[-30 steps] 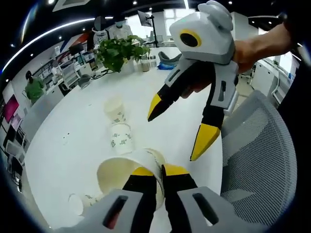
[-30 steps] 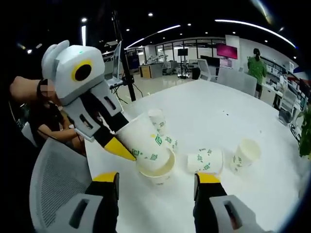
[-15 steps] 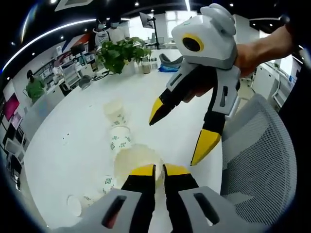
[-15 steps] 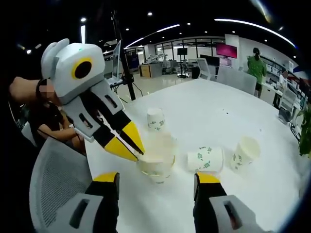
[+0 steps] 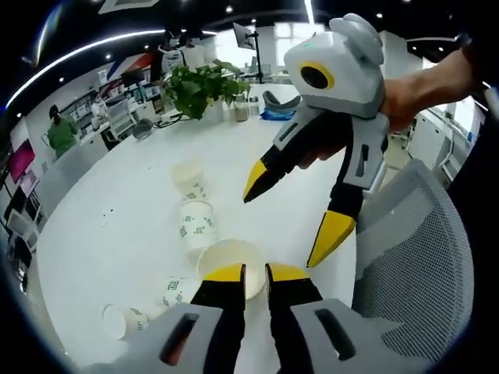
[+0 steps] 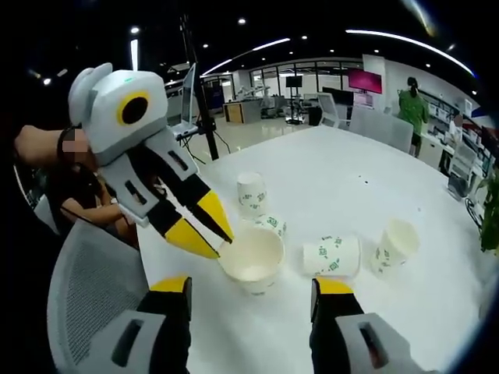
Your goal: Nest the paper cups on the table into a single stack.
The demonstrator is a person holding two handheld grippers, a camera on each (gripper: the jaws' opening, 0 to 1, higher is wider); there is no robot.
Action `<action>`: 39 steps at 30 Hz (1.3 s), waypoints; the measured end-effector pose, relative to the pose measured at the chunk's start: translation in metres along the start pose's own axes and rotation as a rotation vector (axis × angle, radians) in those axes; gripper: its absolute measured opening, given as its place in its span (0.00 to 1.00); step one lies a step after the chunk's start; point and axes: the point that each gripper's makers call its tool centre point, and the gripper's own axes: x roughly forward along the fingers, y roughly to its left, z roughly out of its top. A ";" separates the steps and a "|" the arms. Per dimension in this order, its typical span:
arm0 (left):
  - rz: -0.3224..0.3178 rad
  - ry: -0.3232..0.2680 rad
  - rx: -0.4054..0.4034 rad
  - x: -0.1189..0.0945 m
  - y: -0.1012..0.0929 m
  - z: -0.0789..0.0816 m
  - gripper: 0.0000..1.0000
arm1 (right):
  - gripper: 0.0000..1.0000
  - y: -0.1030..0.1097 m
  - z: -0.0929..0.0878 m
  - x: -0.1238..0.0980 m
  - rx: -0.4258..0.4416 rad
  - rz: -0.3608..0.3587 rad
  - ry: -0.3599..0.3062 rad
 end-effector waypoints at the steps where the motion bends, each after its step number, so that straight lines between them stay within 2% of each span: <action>1: 0.004 -0.012 -0.020 -0.001 0.001 0.000 0.09 | 0.62 0.000 0.001 0.000 0.001 -0.001 0.000; 7: 0.045 -0.080 -0.128 -0.015 0.005 -0.001 0.19 | 0.61 0.000 0.004 0.002 0.002 0.000 -0.002; 10: 0.087 -0.121 -0.187 -0.025 0.012 -0.004 0.25 | 0.61 0.001 0.005 0.003 0.002 0.000 -0.001; 16: 0.173 -0.186 -0.328 -0.049 0.025 -0.023 0.33 | 0.60 0.000 0.006 0.003 0.016 -0.005 -0.001; 23: 0.240 -0.194 -0.436 -0.067 0.023 -0.055 0.42 | 0.58 -0.004 0.009 0.000 0.047 -0.015 -0.016; 33: 0.288 -0.194 -0.520 -0.070 0.020 -0.095 0.47 | 0.57 0.001 0.013 0.001 0.076 -0.018 -0.029; 39: 0.321 -0.202 -0.545 -0.074 0.019 -0.100 0.50 | 0.56 0.002 0.018 0.003 0.087 -0.021 -0.038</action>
